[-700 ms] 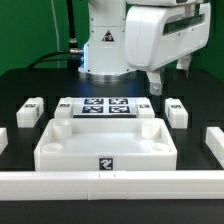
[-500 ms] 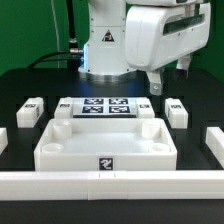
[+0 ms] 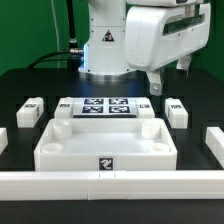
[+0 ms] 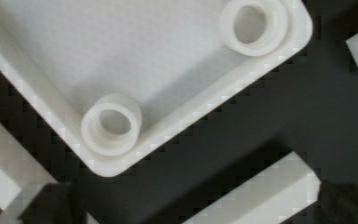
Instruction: Assemble desk
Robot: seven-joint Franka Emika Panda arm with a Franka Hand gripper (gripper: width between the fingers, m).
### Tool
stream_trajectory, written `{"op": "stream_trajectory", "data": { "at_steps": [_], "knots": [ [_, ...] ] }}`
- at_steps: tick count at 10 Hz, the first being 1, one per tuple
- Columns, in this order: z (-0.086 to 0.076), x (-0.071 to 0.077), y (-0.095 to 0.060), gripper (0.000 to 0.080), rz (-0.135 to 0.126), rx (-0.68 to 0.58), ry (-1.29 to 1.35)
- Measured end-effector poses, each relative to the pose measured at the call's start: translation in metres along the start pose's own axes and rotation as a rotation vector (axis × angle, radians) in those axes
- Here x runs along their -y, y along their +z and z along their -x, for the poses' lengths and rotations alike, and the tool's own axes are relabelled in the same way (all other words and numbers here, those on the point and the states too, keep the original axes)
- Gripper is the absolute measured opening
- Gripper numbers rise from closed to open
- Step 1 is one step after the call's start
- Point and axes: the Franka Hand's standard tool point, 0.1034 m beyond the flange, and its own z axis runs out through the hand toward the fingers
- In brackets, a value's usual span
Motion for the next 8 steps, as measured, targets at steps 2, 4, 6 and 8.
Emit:
{"op": "stream_trajectory", "data": {
  "at_steps": [2,4,6,8],
  "knots": [
    [0.000,0.000,0.000,0.0650,0.000,0.000,-0.003],
    [0.010,-0.002,0.002,0.0650,0.006,-0.002,-0.090],
    [0.048,0.003,0.010,0.0650,0.008,0.003,-0.291],
    [0.097,-0.005,0.027,0.0650,-0.017,0.012,-0.484]
  ]
}}
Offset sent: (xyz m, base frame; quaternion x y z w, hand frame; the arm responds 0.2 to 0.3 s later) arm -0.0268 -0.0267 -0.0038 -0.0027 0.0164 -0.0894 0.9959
